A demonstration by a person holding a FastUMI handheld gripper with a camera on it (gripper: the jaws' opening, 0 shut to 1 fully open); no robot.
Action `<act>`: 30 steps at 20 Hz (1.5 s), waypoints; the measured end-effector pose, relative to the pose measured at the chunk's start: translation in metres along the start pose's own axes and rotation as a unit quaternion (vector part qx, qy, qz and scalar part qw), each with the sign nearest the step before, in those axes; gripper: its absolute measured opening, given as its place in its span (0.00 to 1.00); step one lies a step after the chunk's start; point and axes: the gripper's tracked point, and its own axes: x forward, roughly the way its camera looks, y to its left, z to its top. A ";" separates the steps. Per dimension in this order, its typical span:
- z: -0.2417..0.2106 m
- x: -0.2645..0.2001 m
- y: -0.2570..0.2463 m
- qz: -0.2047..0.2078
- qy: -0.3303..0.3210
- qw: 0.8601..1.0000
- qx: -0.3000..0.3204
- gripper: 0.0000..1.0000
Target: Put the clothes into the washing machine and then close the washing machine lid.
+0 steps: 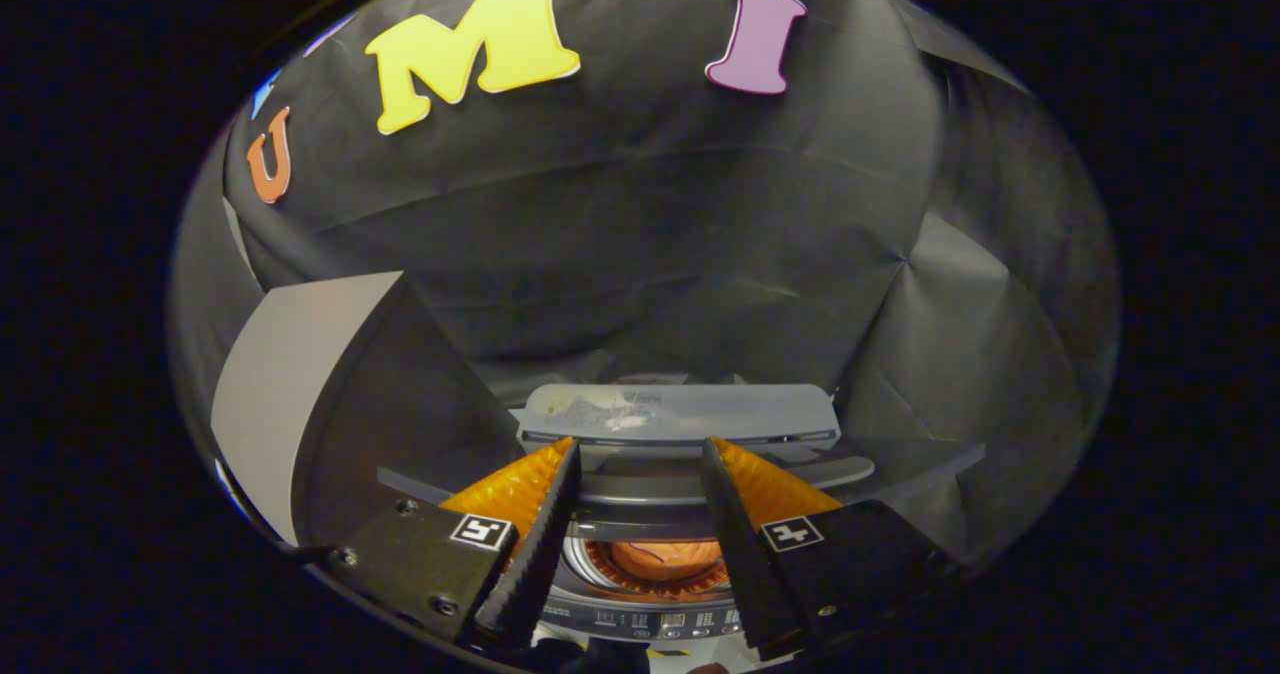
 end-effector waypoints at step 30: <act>-0.099 -0.098 0.036 -0.089 -0.022 0.996 0.016 1.00</act>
